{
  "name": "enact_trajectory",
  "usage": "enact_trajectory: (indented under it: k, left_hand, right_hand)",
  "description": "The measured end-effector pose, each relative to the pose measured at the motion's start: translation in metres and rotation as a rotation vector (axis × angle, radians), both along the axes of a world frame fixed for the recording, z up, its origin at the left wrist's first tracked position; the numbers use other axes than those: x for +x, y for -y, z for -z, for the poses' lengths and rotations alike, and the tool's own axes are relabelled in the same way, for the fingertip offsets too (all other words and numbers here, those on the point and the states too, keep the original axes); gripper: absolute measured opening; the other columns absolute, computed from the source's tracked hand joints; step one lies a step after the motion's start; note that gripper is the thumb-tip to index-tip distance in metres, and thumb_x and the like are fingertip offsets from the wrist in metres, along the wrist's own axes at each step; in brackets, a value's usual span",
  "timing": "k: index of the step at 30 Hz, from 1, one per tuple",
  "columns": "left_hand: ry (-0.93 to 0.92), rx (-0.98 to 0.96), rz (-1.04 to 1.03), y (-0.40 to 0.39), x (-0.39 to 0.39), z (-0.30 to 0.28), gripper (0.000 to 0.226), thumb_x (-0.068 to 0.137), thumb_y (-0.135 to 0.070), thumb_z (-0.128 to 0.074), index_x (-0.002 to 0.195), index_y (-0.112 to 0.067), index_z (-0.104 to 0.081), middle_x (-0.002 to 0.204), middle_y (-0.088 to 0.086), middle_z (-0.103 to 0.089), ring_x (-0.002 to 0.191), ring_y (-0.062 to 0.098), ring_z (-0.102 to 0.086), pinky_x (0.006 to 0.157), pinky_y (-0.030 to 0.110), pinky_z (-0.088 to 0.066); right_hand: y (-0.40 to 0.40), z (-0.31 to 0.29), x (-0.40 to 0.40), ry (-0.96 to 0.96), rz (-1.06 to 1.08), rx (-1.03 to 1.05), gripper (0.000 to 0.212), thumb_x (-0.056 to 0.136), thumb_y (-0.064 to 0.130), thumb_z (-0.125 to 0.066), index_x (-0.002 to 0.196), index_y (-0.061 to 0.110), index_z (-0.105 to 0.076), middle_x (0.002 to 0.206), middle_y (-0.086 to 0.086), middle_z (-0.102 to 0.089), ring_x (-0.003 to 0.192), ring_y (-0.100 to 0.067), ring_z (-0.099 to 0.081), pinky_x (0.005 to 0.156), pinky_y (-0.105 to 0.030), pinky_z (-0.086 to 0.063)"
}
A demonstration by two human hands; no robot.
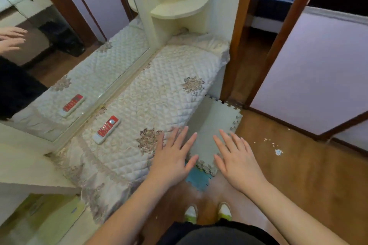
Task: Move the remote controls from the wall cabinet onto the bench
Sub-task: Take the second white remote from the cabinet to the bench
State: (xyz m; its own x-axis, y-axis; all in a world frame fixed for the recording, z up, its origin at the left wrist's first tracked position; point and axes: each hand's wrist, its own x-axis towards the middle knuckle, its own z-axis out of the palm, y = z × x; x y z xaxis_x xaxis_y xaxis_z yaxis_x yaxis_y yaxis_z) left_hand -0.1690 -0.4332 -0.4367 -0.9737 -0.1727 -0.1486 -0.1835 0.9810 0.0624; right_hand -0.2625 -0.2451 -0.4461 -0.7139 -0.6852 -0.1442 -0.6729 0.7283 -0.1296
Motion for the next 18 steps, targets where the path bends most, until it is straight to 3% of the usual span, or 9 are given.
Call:
enact_trajectory:
  k: [3,8,13,18]
  left_hand:
    - [-0.031,0.027,0.140,0.000,-0.010,-0.001,0.061,0.096,-0.063,-0.016,0.152,-0.040,-0.013,0.162,-0.008,-0.005,0.150,0.018,0.002,0.117,0.054,0.000]
    - [0.057,-0.013,0.364,-0.020,-0.026,0.001,0.065,0.093,-0.065,-0.012,0.152,-0.038,-0.011,0.163,-0.006,-0.005,0.150,0.022,0.001,0.116,0.058,-0.004]
    - [0.038,0.075,0.585,-0.077,-0.037,-0.009,0.065,0.093,-0.063,-0.013,0.145,-0.034,-0.037,0.154,-0.001,-0.037,0.142,0.027,-0.032,0.110,0.057,-0.029]
    - [-0.004,0.066,0.802,-0.144,-0.044,-0.011,0.063,0.094,-0.064,-0.013,0.150,-0.038,-0.022,0.159,-0.004,-0.025,0.147,0.022,-0.018,0.116,0.052,-0.019]
  right_hand:
    - [-0.014,0.001,0.012,0.011,0.146,-0.028,0.057,0.094,0.044,-0.028,0.146,0.024,-0.035,0.155,0.000,-0.030,0.141,-0.027,-0.029,0.115,-0.044,-0.018]
    - [-0.042,0.001,0.048,0.013,0.380,-0.020,0.056,0.093,0.042,-0.028,0.145,0.023,-0.038,0.152,0.000,-0.036,0.139,-0.026,-0.034,0.114,-0.043,-0.021]
    - [-0.085,-0.002,0.092,0.009,0.707,0.016,0.057,0.092,0.043,-0.026,0.143,0.021,-0.042,0.147,-0.002,-0.044,0.135,-0.028,-0.041,0.110,-0.046,-0.031]
    - [-0.141,-0.004,0.137,-0.006,0.930,0.034,0.058,0.092,0.043,-0.027,0.143,0.021,-0.041,0.148,-0.003,-0.043,0.135,-0.029,-0.040,0.111,-0.046,-0.030]
